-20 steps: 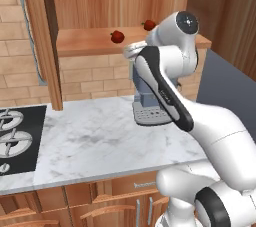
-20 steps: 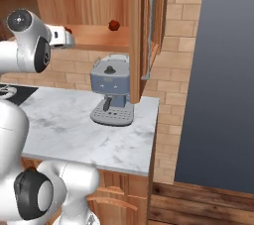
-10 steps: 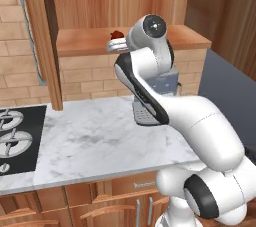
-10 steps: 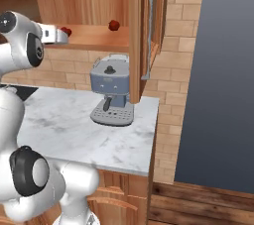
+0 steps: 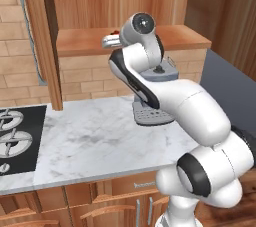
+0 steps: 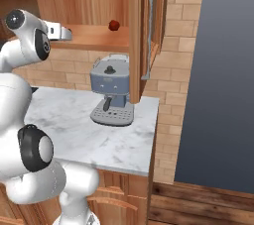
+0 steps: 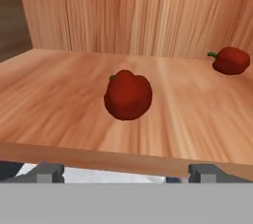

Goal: Pick the bell peppers from the cabinet and place them in one bowl. Pick the mushroom from the sink and place it in the other bowl.

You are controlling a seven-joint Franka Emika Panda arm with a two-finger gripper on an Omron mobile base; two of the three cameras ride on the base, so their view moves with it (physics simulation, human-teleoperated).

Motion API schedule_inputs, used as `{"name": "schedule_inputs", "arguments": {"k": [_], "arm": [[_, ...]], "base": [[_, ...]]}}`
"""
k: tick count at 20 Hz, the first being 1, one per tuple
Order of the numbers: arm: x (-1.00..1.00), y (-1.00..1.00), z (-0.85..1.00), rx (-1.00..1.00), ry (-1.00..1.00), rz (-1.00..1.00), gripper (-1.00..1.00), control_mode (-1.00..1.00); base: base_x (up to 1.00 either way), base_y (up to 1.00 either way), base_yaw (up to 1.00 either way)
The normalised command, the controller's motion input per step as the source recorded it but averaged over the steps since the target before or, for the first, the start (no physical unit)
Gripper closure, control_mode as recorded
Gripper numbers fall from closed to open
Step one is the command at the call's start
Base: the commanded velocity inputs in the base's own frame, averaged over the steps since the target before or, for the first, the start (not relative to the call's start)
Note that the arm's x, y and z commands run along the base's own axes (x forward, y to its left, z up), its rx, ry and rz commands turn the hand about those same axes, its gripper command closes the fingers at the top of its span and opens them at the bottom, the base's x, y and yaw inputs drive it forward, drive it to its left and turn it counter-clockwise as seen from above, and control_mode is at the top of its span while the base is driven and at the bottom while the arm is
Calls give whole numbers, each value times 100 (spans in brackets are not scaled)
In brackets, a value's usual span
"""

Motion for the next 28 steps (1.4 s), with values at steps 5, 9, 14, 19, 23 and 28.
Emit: {"name": "schedule_inputs", "arguments": {"k": [5,9,14,19,23,28], "arm": [[47,0,0,0,0,0,-100,-100],[40,0,-1,0,-2,0,-100,-100],[44,0,-6,0,0,0,-100,-100],[35,0,-4,0,0,3,-100,-100],[5,4,-8,0,1,0,-100,-100],[2,12,-21,0,2,0,100,-100]], "base": [[0,0,0],[0,0,0],[0,0,0],[0,0,0],[0,0,0],[0,0,0]]}}
